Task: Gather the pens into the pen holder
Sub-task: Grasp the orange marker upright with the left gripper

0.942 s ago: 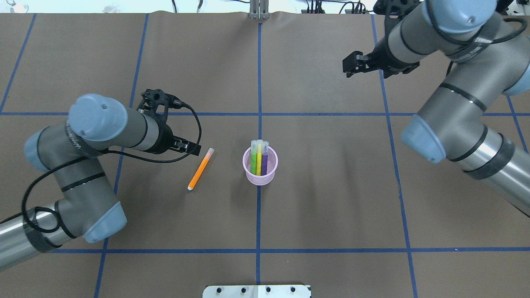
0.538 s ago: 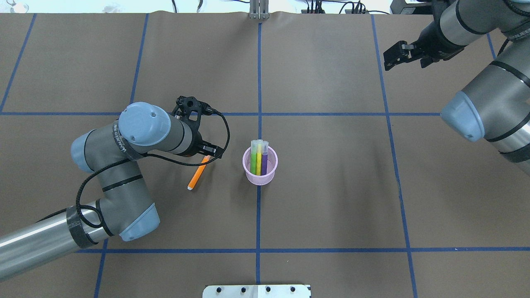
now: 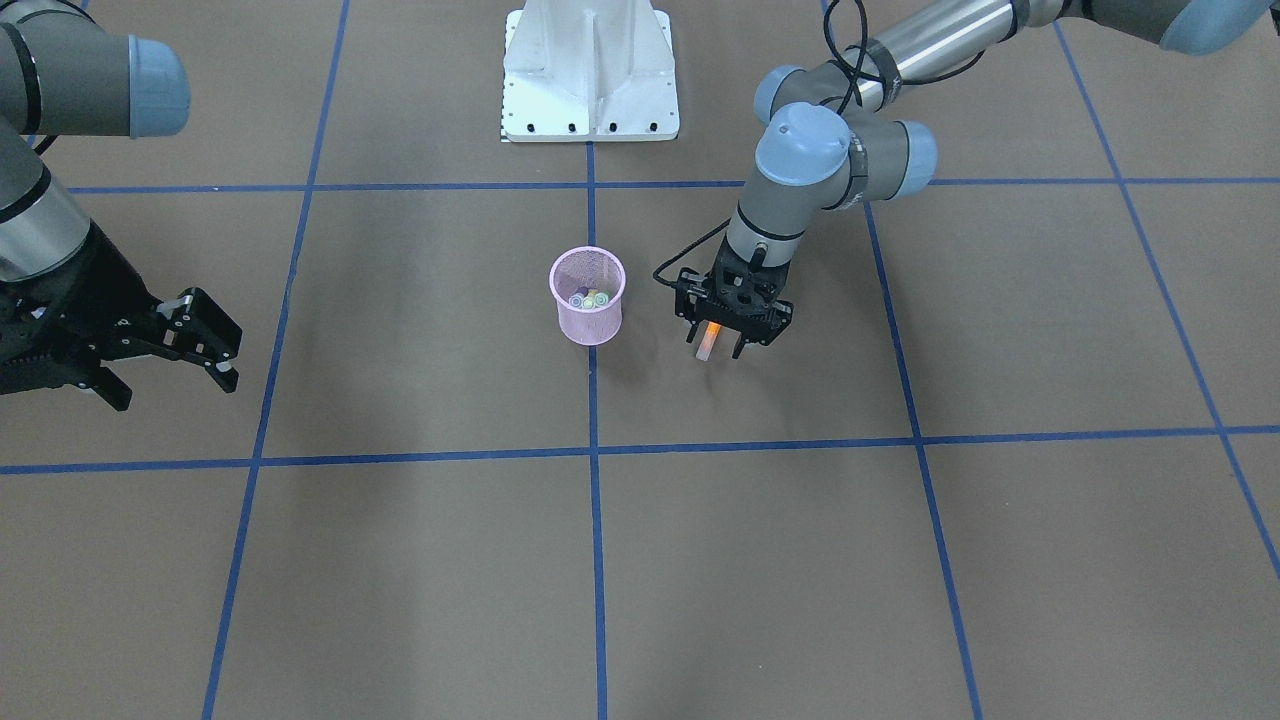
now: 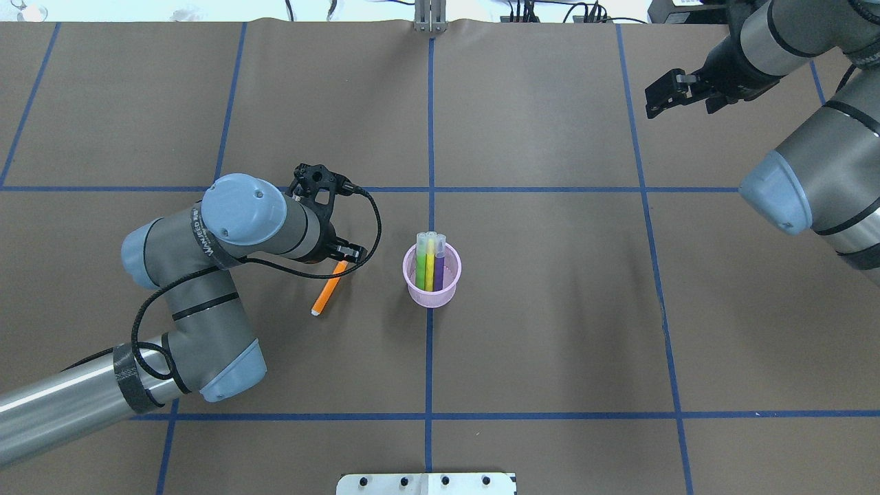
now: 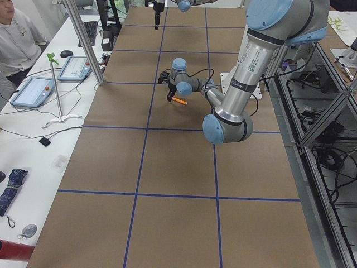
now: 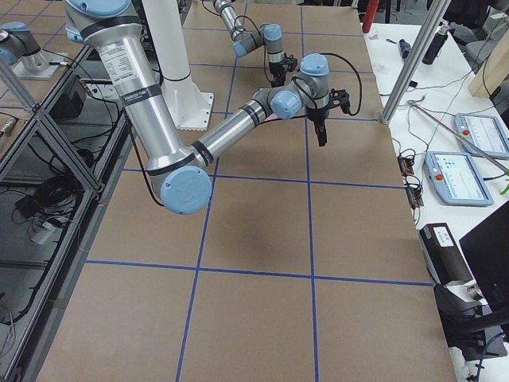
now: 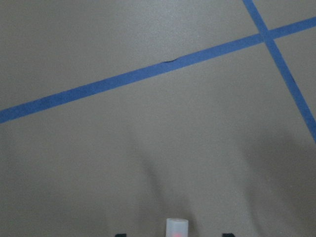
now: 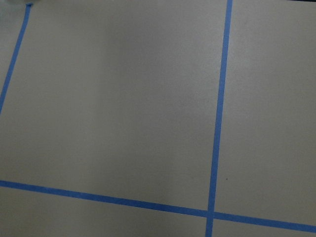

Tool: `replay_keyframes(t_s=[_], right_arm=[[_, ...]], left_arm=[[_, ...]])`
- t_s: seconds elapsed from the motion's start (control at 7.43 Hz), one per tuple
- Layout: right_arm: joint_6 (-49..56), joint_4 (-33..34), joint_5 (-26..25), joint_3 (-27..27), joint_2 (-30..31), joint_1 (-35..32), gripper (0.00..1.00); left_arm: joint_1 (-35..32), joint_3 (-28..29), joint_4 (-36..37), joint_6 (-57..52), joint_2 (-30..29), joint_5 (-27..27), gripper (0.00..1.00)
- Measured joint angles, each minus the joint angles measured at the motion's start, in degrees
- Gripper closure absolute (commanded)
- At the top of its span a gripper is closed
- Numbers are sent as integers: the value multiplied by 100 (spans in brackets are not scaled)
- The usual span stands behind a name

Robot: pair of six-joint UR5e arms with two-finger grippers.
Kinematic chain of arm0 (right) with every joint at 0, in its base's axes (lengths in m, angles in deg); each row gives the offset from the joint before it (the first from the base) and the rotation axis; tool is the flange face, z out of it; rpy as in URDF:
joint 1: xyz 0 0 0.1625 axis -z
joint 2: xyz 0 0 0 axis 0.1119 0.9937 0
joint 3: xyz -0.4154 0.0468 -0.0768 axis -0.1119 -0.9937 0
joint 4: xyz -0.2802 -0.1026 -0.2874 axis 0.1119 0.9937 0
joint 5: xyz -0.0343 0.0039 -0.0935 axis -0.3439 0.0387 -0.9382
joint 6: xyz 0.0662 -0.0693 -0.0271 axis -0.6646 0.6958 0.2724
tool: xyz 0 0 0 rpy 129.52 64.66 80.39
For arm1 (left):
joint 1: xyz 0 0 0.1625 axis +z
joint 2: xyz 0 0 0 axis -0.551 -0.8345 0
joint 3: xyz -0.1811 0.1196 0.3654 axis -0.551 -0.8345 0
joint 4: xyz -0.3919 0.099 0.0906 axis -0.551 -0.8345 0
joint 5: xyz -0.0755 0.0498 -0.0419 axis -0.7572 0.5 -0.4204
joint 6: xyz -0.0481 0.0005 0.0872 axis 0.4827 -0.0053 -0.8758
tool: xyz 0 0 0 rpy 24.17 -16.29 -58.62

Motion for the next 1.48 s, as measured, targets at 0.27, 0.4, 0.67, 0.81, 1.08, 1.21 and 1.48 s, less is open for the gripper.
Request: replay_keyframes(t_s=[0.27,0.4,0.67,0.81,1.08,1.21,1.48], right_arm=[[5,-4,-8,0,12,-1,0],[6,-4,-10,-3,14,-1,0],[7,-4,-12,-4,20,-1,0],[6,-4,-12,-4,24,0,0],[5,-4,-14,-5,29,7,0],[3,-3,-17,-7,31,7,0],[0,3,-20,-11,32,8,0]], left_arm=[[8,-5,0,0,7,0,51],[9,-8,0,-1,8,0,51],[25,-9,0,0,9,0,51],[40,-9,0,1,9,2,51],[70,-9,0,7,12,8,57],[93,-9,2,8,14,8,64],[112,-7,7,8,17,9,100]])
